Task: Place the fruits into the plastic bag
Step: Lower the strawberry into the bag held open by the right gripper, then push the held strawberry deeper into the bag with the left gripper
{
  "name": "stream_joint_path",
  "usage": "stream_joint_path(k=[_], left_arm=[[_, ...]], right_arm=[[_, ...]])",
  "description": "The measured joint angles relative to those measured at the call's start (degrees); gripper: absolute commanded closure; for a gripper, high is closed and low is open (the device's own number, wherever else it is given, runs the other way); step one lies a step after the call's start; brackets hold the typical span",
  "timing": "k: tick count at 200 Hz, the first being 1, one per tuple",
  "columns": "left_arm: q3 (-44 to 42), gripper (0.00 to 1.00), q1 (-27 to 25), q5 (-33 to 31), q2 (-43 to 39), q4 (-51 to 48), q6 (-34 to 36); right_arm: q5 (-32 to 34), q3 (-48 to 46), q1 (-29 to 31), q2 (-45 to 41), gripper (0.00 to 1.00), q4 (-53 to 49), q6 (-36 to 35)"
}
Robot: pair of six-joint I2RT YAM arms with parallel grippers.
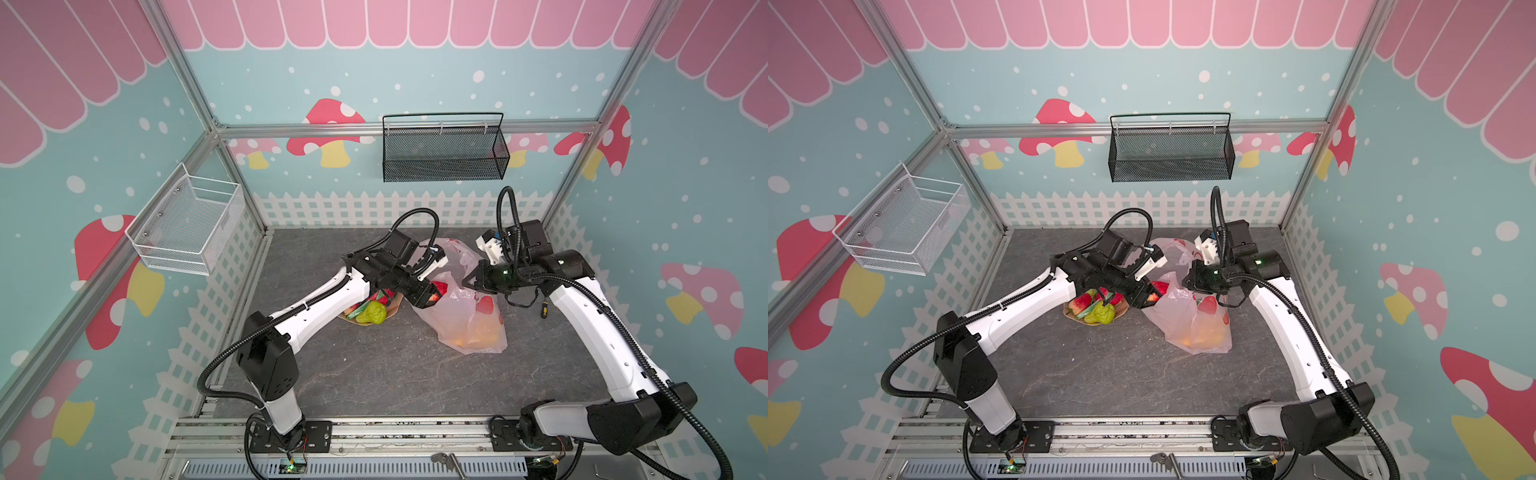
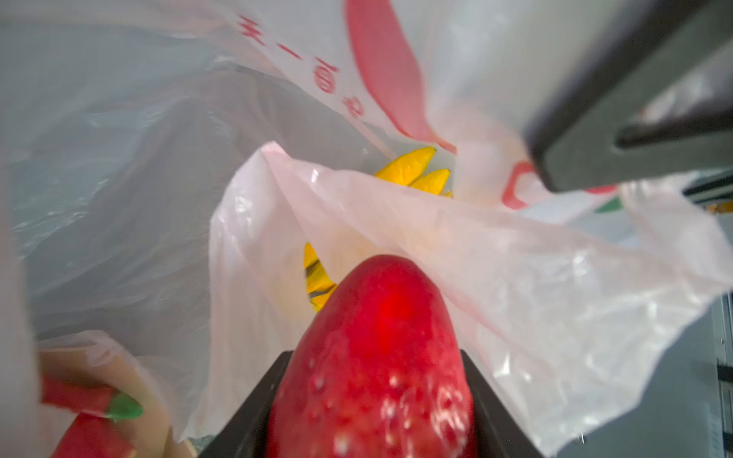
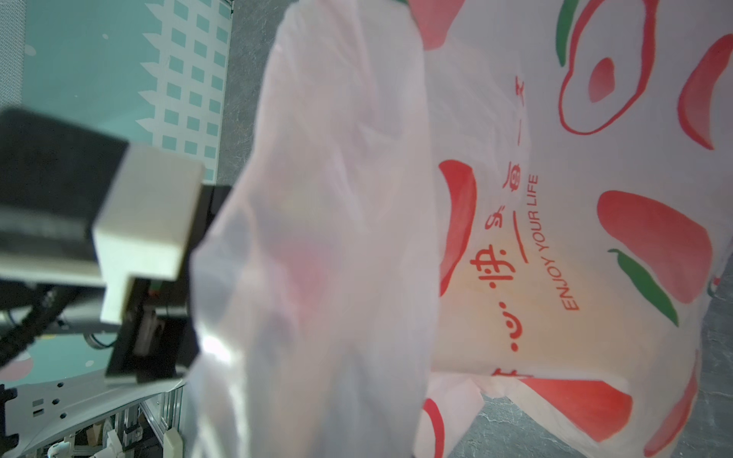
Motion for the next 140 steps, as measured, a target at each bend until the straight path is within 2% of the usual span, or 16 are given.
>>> stream_joint_path(k=[34, 76, 140], left_arm=[[-5.2, 0.72, 5.7, 1.2, -4.4, 6.6, -4.8], [-5.6, 0.76, 6.3, 1.9, -6.6, 9.2, -5.8], [-2.4, 0.77, 5.5, -6.8, -0.9, 8.7, -6.4]], right_arm=[[0.0, 0.0, 0.0, 0.0, 1.0, 0.0, 0.3], [0.0, 0.0, 0.0, 0.0, 1.0, 0.0, 0.4], [-0.1, 0.0, 0.0, 0.0, 1.0, 0.0, 0.1]])
